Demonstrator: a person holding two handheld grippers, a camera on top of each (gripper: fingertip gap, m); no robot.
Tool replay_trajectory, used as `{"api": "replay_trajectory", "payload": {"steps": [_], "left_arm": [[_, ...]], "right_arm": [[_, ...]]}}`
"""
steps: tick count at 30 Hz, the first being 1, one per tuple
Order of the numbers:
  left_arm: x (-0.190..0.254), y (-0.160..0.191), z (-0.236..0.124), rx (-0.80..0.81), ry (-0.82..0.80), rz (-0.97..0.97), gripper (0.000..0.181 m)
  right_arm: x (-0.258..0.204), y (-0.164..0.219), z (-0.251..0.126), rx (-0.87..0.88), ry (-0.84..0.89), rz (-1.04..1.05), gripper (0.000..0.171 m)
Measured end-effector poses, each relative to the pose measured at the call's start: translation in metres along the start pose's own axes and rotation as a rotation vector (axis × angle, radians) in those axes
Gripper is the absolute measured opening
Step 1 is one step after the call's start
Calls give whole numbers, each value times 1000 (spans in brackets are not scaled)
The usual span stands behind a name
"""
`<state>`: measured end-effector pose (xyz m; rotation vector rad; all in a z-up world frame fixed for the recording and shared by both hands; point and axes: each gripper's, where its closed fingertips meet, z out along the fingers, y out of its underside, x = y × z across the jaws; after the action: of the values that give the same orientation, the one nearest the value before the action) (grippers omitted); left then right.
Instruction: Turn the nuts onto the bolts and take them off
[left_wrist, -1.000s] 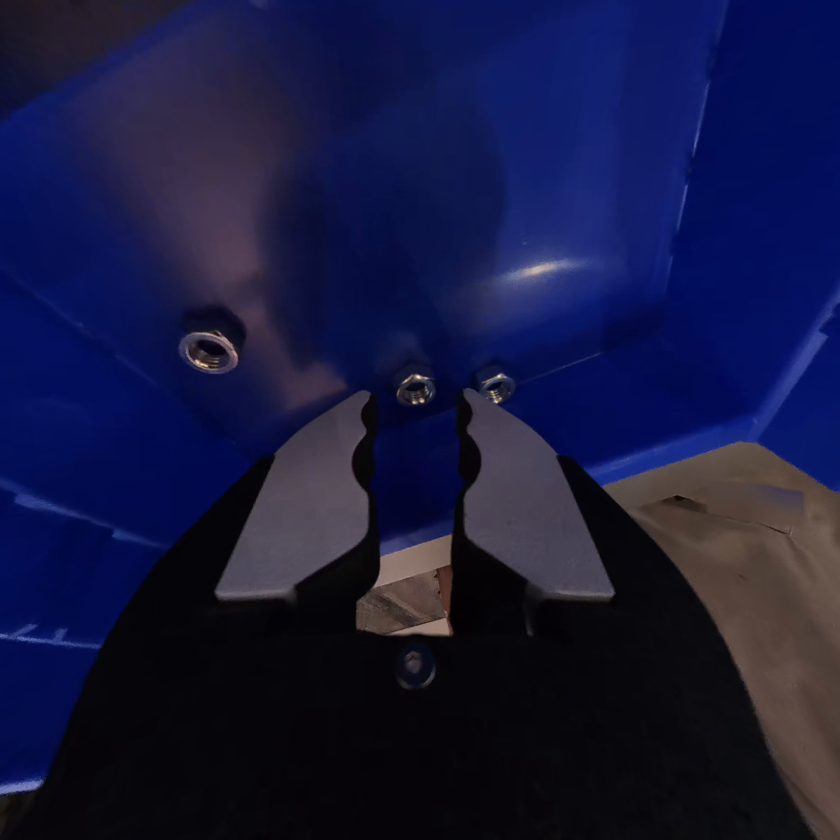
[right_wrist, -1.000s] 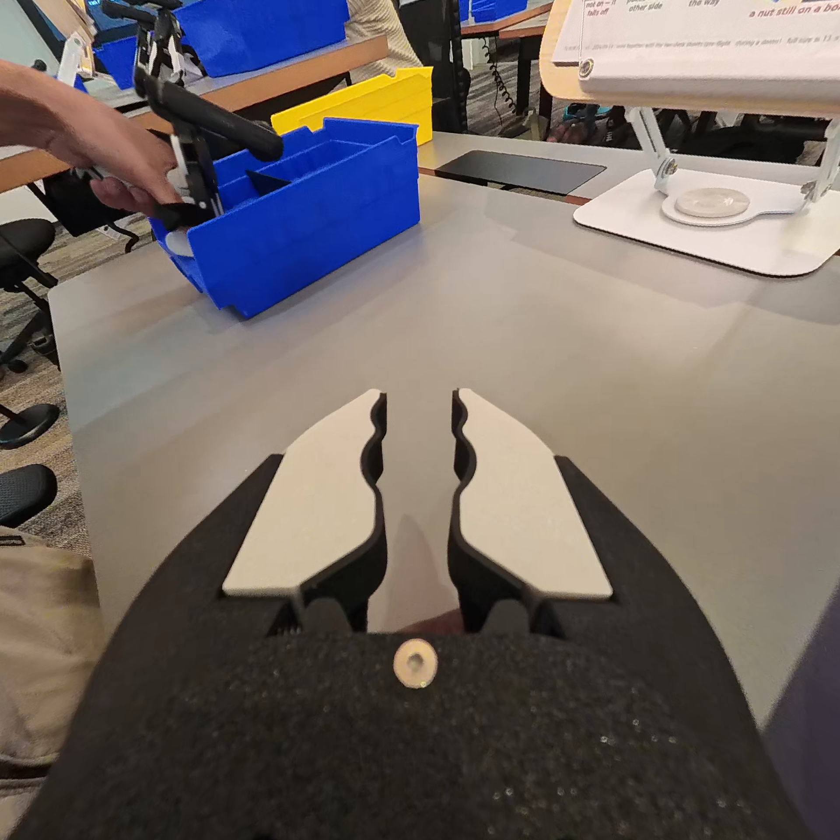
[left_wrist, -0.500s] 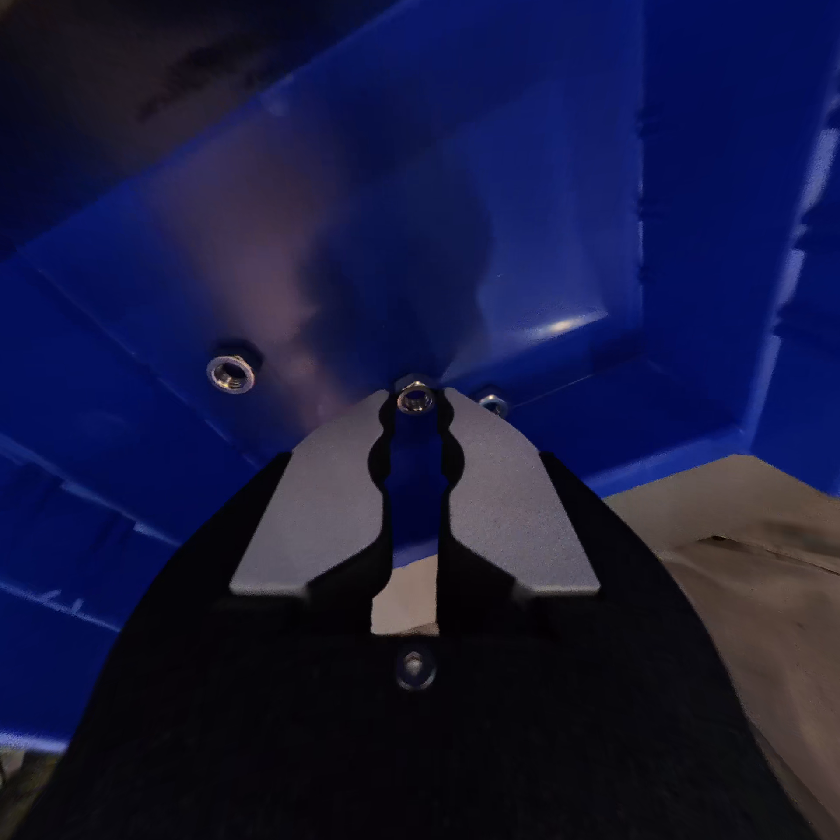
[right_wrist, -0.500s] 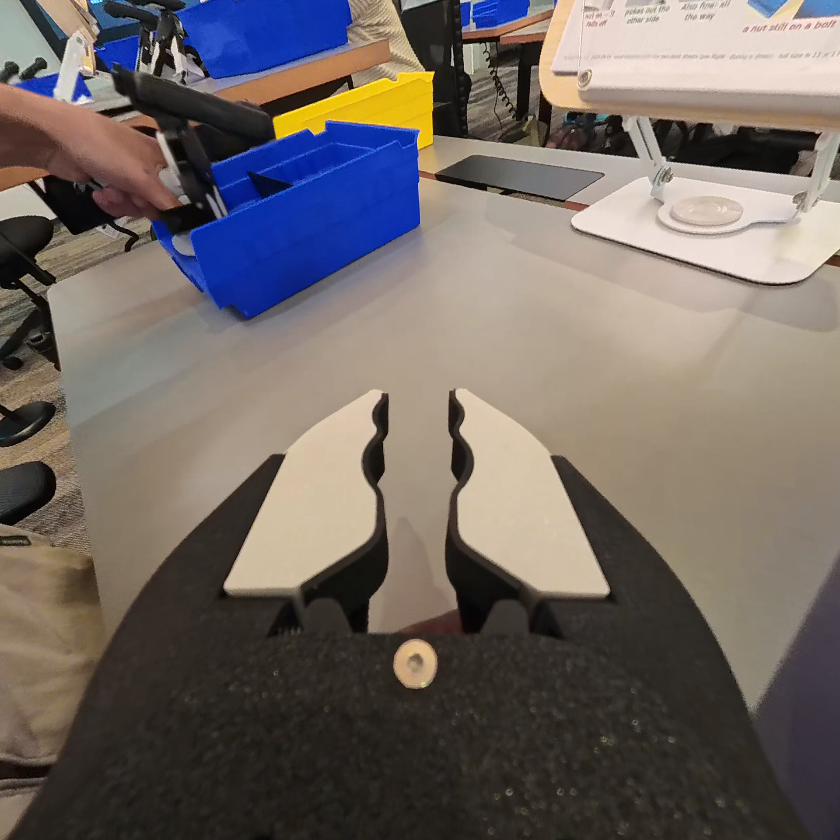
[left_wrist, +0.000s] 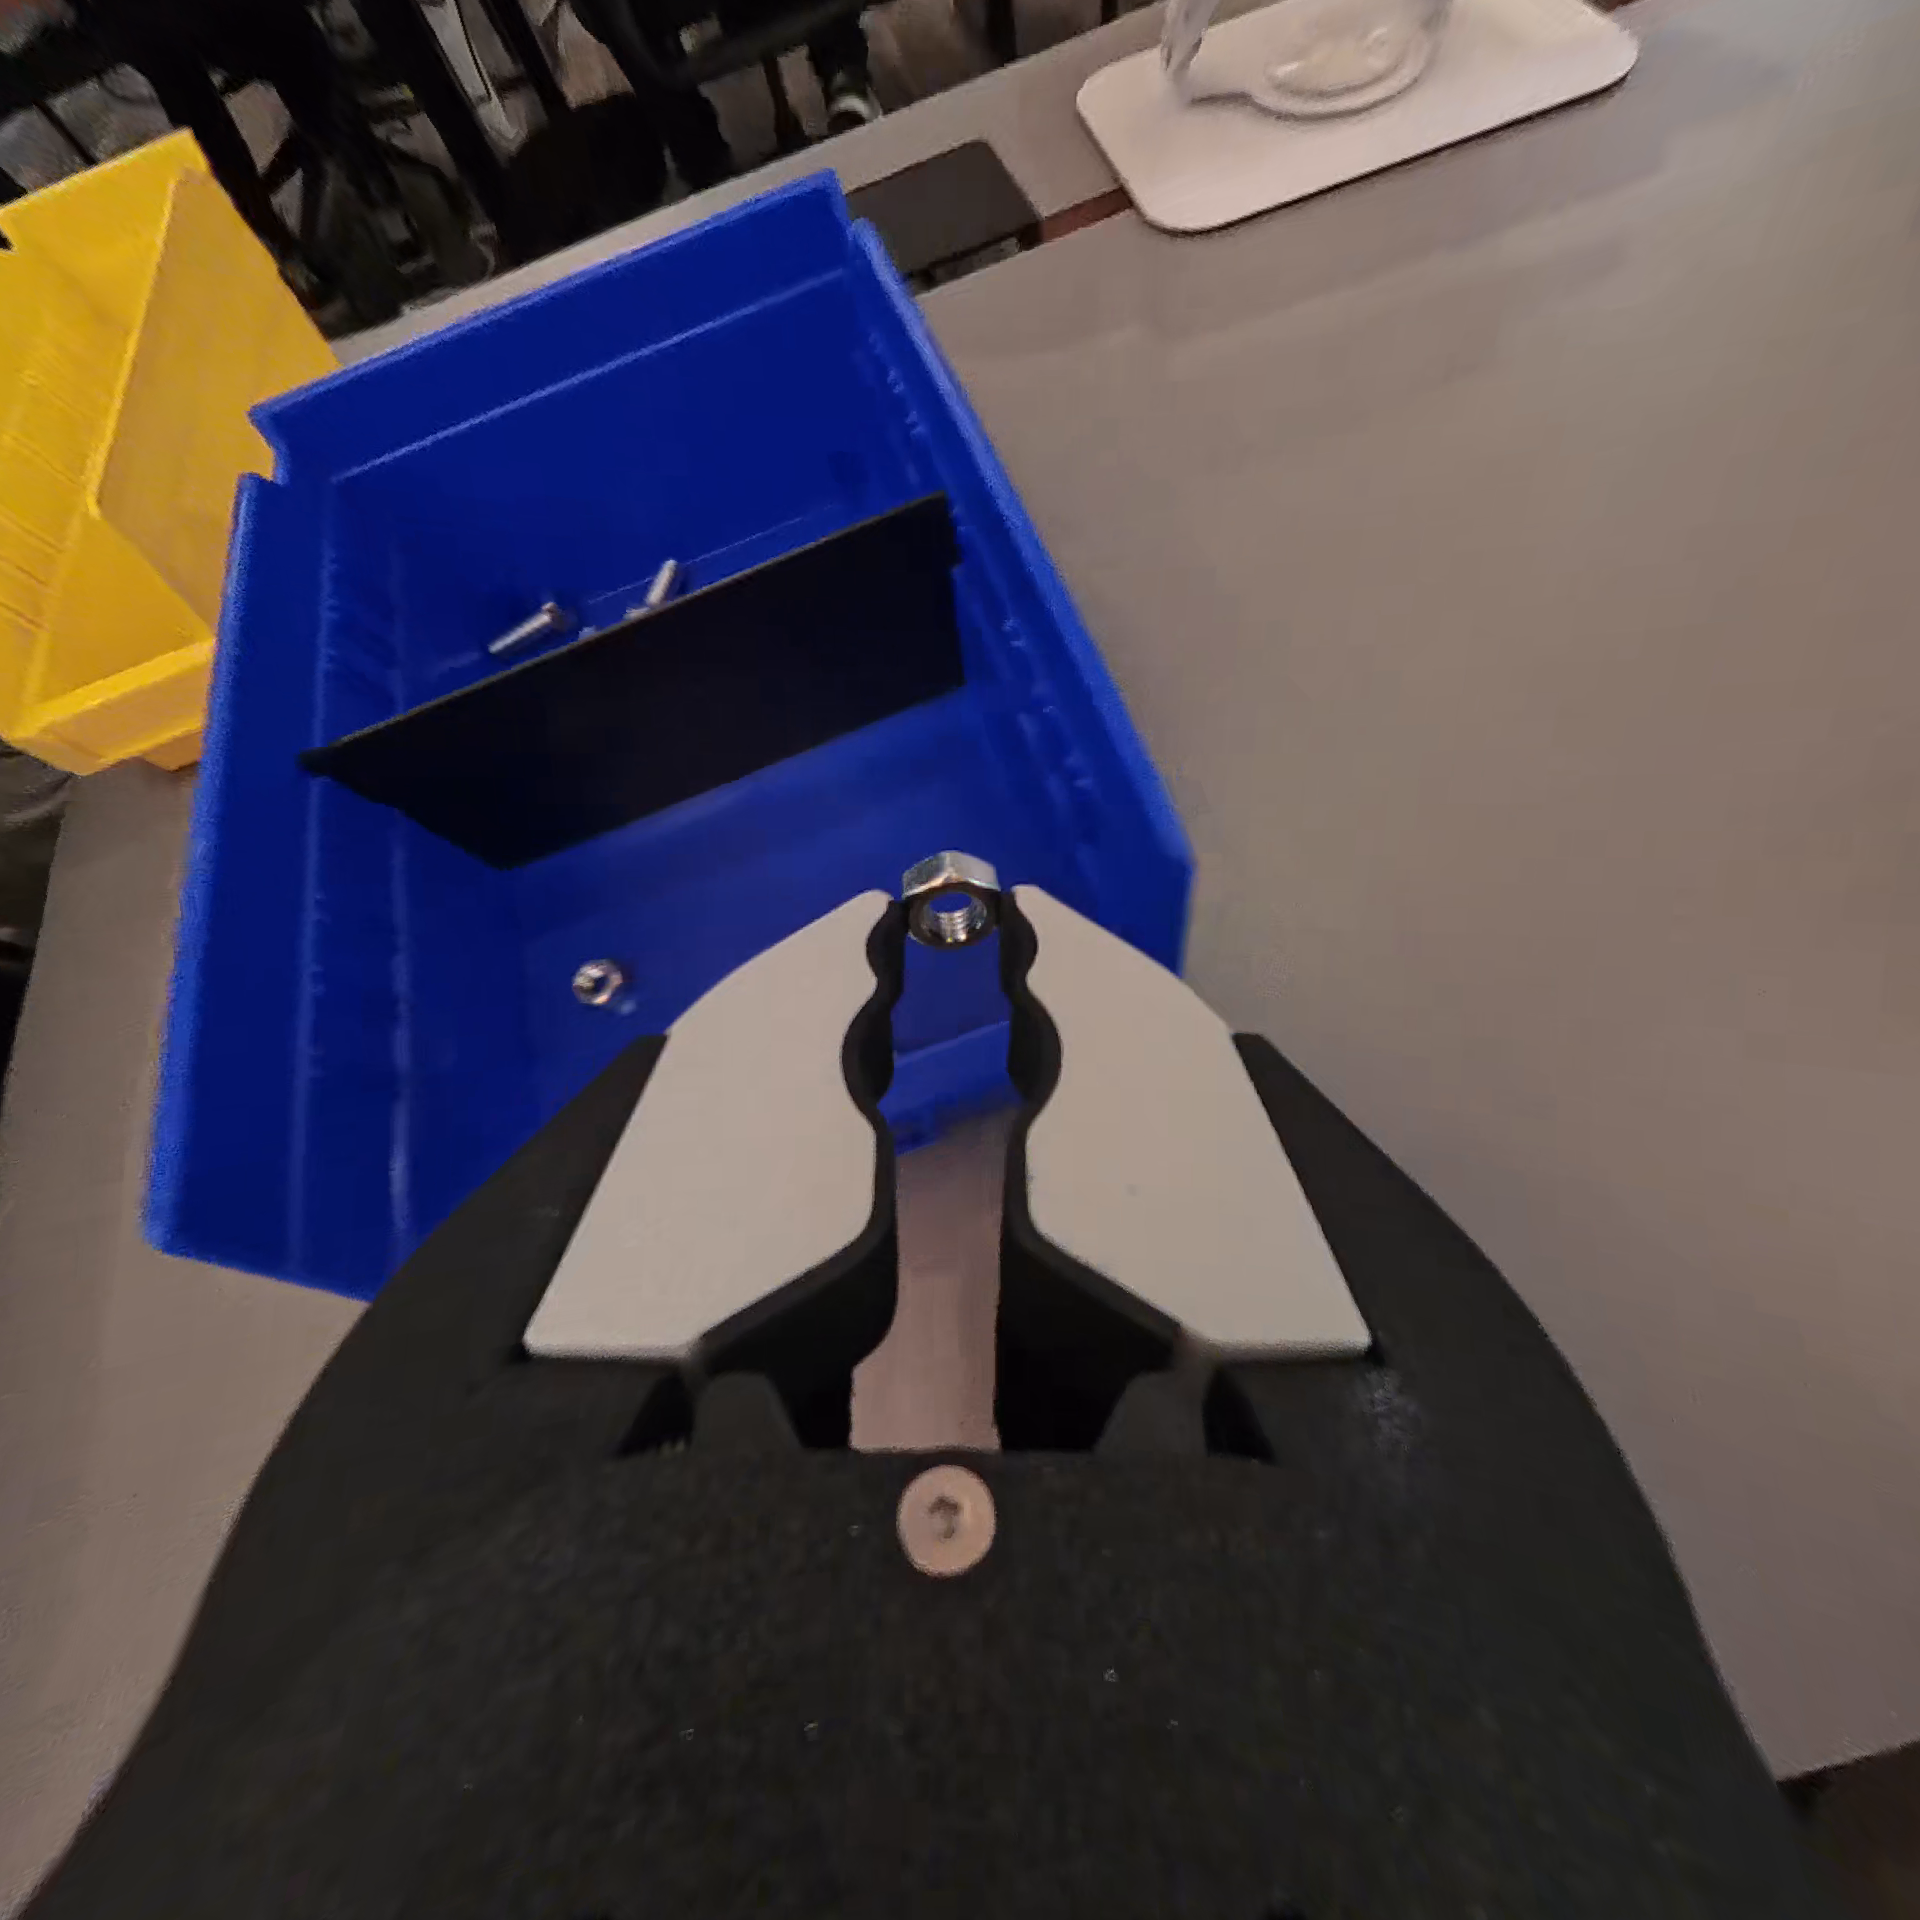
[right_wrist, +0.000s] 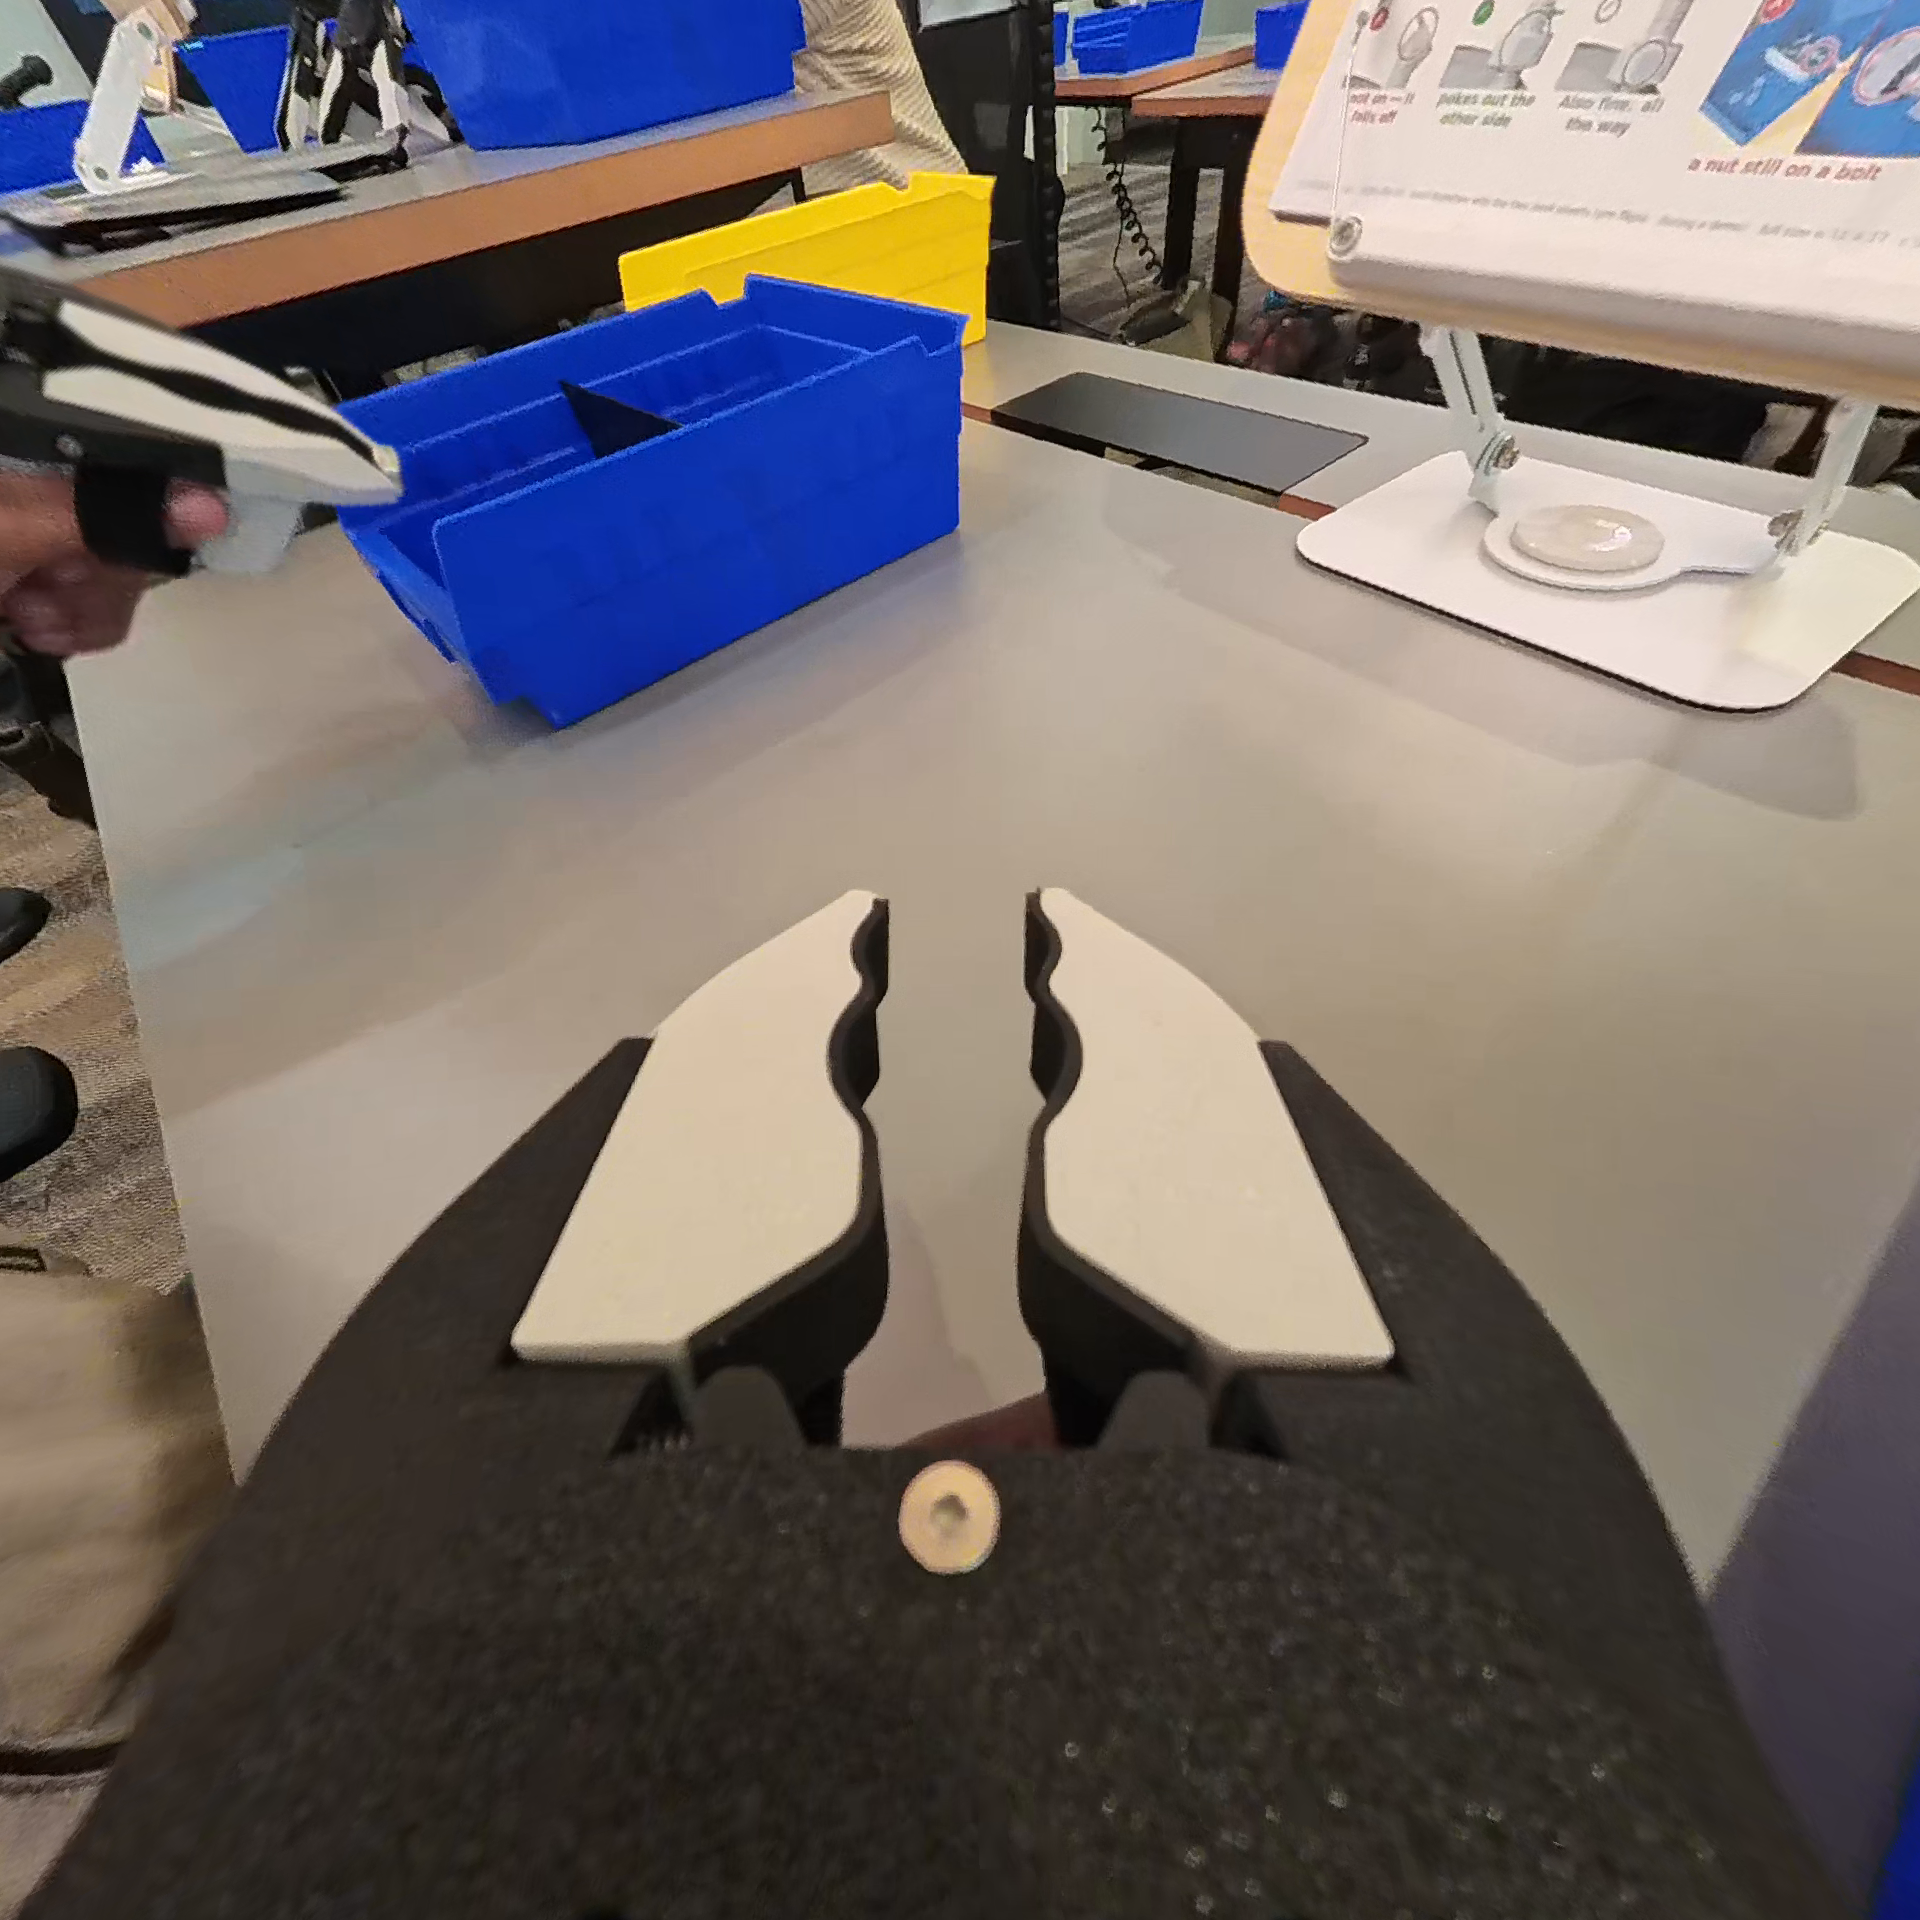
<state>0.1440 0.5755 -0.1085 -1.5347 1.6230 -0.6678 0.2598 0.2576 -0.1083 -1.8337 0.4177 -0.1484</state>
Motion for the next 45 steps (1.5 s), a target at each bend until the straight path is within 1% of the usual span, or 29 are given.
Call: {"api": "replay_trajectory", "payload": {"steps": [2, 4, 6, 7, 8, 10, 13, 15, 17, 20, 23, 25, 28, 31, 33, 34, 35, 36, 38, 39, 41, 43, 45], "left_arm": [[21, -2, -1, 21, 48, 11, 17], [37, -17, -2, 45, 88, 71, 17], [59, -51, 0, 84, 162, 150, 17], [75, -70, 5, 89, 225, 198, 17], [93, -85, 13, 59, 303, 251, 17], [121, -118, 44, 32, 383, 362, 17], [162, -132, 112, -169, 555, 496, 17], [183, -127, 155, -338, 668, 550, 17], [194, -123, 192, -449, 718, 655, 17], [205, -111, 224, -591, 778, 829, 17], [217, -98, 236, -684, 837, 939, 17], [221, -89, 239, -747, 842, 987, 17], [231, -82, 238, -765, 863, 1028, 17], [241, -83, 238, -739, 880, 1025, 17], [239, -82, 236, -734, 878, 1041, 17], [235, -81, 233, -736, 875, 1046, 21], [230, -81, 229, -721, 867, 1040, 35], [224, -85, 225, -676, 845, 1015, 44], [214, -100, 205, -522, 822, 908, 44], [209, -112, 190, -412, 814, 816, 45], [198, -139, 150, -156, 802, 553, 53], [173, -158, 108, 88, 711, 280, 60], [140, -158, 68, 312, 567, 63, 74]], "right_arm": [[-3, -2, -1, 3, 4, -10, 24], [-5, -3, -2, 2, 9, -14, 24], [-5, -3, -3, -1, 13, -13, 25], [-5, -3, -4, 0, 15, -13, 24], [-5, -3, -5, 1, 18, -13, 24], [-4, -3, -5, 0, 21, -12, 24], [-1, 0, -6, -13, 35, -15, 25], [0, 2, -5, -27, 41, -17, 25], [1, 5, -5, -39, 51, -21, 25], [2, 9, -6, -53, 58, -18, 25], [1, 12, -8, -61, 61, -12, 25], [0, 15, -9, -65, 60, -6, 25], [0, 18, -11, -73, 57, -3, 25], [1, 20, -12, -74, 56, 0, 25], [1, 20, -14, -74, 54, 2, 25], [2, 19, -15, -72, 56, 0, 25], [3, 18, -16, -70, 58, -2, 25], [3, 17, -17, -68, 60, -3, 25], [5, 15, -20, -60, 62, -3, 25], [6, 15, -21, -57, 63, -3, 25], [9, 15, -20, -57, 65, -4, 25], [12, 17, -18, -67, 64, -9, 25], [13, 18, -15, -71, 64, -14, 25]]}}
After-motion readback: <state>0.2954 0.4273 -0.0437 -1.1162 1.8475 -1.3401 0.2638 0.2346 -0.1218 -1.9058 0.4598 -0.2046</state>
